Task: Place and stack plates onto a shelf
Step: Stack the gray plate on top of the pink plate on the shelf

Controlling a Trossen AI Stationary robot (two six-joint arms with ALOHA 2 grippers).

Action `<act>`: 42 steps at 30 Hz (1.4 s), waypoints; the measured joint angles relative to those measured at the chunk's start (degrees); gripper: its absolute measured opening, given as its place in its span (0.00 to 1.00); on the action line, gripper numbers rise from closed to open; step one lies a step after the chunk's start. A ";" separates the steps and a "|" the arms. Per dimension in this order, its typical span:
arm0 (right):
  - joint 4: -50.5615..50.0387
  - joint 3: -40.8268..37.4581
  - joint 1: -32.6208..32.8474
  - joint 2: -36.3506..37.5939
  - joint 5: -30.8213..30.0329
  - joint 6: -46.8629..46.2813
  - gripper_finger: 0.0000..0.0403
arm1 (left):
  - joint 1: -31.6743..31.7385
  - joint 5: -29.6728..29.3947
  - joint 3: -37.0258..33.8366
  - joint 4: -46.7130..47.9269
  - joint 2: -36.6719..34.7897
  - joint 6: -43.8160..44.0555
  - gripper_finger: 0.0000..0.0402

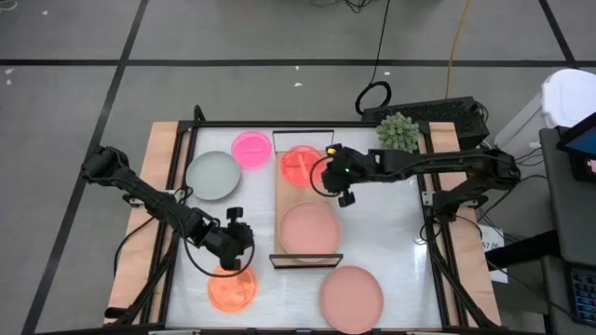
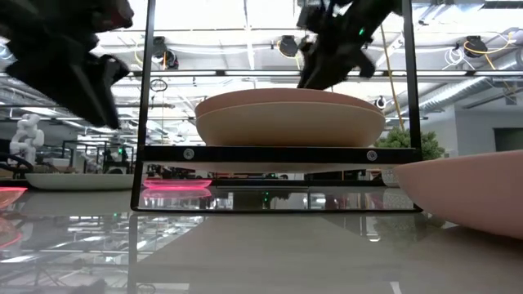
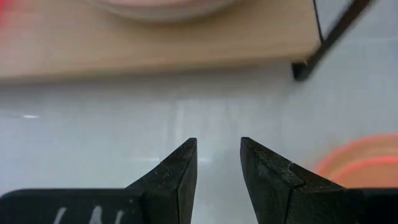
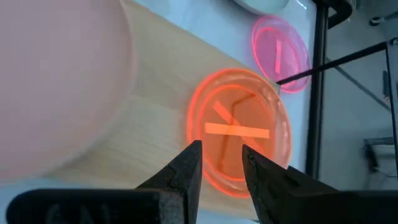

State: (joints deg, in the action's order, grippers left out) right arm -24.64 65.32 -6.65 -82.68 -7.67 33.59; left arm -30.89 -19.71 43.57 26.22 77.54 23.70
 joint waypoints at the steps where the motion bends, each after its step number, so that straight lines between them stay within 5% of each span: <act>1: -0.97 0.00 0.76 0.95 -0.01 -1.69 0.25 | -0.42 0.72 -0.12 0.22 0.00 0.59 0.32; 9: -5.64 -1.86 6.84 8.68 -0.40 -15.87 0.25 | -6.41 4.73 -0.09 0.57 0.00 2.54 0.32; 14: -5.86 -5.14 11.39 14.39 -9.26 -19.59 0.25 | -9.68 8.05 -0.09 1.13 0.00 5.17 0.32; 19: -3.80 -8.96 14.44 18.22 -11.88 -22.56 0.25 | -12.39 9.40 -0.05 1.52 0.00 9.20 0.32; 37: 3.25 -16.20 20.04 20.16 -11.79 -20.90 0.25 | -14.27 9.25 0.00 11.42 0.00 26.33 0.32; 42: 3.00 -16.20 20.34 20.48 -11.78 -20.95 0.25 | -14.27 9.47 0.00 11.34 0.01 28.18 0.41</act>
State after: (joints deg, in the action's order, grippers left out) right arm -21.64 49.12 13.69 -62.19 -19.46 12.64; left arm -45.17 -10.24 43.57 37.56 77.55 51.89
